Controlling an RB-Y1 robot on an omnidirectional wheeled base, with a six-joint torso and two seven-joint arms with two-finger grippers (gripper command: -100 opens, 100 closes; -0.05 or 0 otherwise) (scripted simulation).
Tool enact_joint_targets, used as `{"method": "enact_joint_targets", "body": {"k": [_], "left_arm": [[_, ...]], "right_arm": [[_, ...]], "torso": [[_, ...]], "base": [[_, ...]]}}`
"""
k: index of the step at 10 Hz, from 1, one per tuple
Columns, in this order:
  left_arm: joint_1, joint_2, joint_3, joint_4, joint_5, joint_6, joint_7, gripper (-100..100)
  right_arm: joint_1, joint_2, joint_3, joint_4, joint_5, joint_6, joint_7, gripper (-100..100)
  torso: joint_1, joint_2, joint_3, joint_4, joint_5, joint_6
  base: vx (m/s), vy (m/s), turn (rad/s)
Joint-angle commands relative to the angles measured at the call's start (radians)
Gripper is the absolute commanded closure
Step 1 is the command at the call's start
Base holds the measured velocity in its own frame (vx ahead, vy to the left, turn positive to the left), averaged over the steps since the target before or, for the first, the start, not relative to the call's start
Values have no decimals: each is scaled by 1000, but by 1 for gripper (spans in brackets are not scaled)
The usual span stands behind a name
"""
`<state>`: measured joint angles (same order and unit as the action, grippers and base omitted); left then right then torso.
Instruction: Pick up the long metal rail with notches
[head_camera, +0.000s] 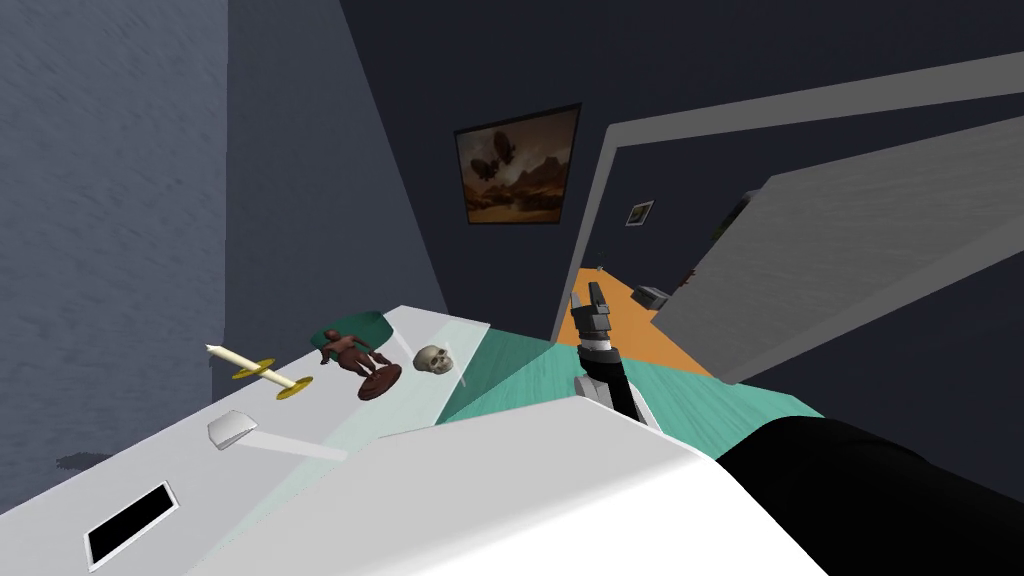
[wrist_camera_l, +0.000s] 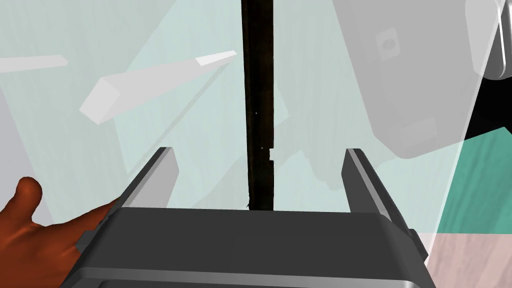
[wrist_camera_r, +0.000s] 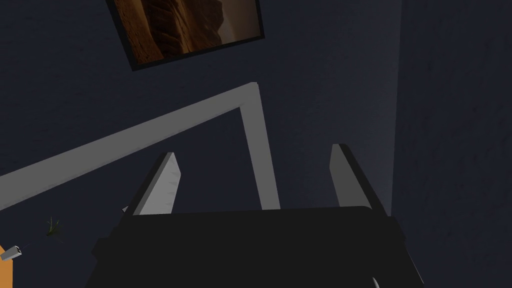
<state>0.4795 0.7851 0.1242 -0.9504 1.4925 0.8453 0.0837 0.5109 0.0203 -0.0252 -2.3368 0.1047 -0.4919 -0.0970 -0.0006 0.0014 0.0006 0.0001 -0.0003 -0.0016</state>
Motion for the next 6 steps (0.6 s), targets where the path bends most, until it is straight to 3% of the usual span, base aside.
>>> {"method": "enact_joint_targets", "body": {"k": [1,2,3,4,6], "left_arm": [[-10,-29,-5,7,-25,-18,1,-100],[-22,-50,-8,18,-43,-30,0,-100],[-9,-39,-8,-1,-36,-24,9,-100],[-9,-41,-9,-2,-38,-28,11,100],[-8,-42,-9,-2,-37,-26,11,100]], "right_arm": [[0,0,0,0,0,0,0,0],[0,0,0,0,0,0,0,0],[0,0,0,0,0,0,0,0],[0,0,0,0,0,0,0,0],[0,0,0,0,0,0,0,0]], "torso": [[0,0,0,0,0,0],[1,0,0,0,0,0],[2,0,0,0,1,0],[1,1,0,0,0,0],[1,0,0,0,0,0]], "base": [[8,46,-11],[3,58,-12],[0,26,-6],[0,0,0],[0,0,0]]}}
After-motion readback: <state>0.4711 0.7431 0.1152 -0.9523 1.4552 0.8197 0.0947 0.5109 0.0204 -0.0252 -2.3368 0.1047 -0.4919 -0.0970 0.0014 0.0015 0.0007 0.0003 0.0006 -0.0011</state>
